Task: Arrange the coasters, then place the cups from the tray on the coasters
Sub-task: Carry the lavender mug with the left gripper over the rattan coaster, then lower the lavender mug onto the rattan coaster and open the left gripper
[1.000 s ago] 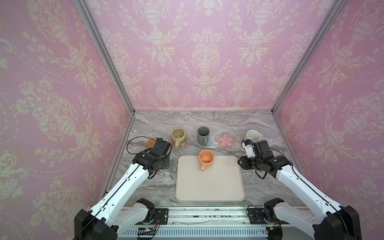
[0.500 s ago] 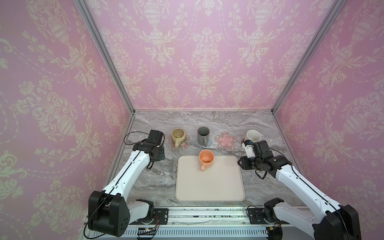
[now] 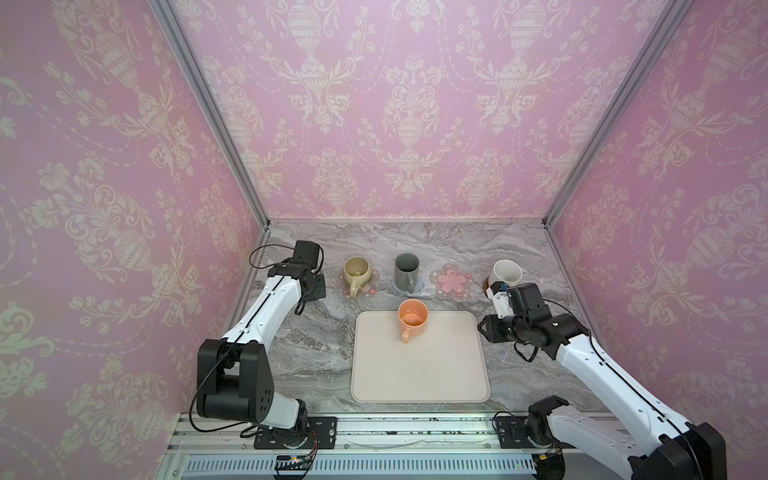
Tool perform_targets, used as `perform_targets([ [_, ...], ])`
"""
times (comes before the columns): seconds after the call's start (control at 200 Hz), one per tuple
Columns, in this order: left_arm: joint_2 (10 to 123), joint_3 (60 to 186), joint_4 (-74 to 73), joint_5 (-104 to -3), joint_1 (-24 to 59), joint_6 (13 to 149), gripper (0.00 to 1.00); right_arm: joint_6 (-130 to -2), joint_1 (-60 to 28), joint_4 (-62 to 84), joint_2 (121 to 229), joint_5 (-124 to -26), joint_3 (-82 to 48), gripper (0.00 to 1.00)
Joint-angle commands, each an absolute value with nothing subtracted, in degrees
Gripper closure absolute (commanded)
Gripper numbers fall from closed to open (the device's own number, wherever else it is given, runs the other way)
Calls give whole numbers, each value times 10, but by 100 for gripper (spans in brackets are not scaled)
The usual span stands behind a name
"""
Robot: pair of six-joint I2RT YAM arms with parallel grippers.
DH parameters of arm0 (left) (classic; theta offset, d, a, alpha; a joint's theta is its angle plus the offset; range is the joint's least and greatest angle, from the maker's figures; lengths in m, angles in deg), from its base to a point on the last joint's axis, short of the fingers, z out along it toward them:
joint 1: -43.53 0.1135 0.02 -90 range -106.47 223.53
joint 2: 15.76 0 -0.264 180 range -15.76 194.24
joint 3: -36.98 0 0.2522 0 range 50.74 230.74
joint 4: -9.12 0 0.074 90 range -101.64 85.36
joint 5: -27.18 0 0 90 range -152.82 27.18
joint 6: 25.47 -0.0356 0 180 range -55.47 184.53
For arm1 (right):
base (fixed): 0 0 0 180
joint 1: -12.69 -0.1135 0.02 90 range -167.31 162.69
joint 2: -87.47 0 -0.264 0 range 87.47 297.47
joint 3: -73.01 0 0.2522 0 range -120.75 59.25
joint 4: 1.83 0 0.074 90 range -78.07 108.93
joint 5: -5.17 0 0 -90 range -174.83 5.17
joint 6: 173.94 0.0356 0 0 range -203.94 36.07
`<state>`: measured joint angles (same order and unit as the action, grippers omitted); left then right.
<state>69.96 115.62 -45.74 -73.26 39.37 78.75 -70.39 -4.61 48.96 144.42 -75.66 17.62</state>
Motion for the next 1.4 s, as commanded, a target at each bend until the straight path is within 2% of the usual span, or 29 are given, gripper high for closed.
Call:
perform_targets([
  [0.0, 726, 1194, -433, -775, 406, 766, 100, -698, -50, 511, 1434, -761, 167, 62],
  [0.58, 812, 1211, -390, -772, 425, 767, 100, -689, -49, 531, 1425, -760, 150, 62],
  [0.981, 817, 1167, -374, -772, 426, 777, 100, -683, -49, 518, 1445, -745, 135, 62],
  [1.396, 868, 1179, -372, -777, 438, 785, 100, -680, -50, 516, 1447, -735, 126, 63],
])
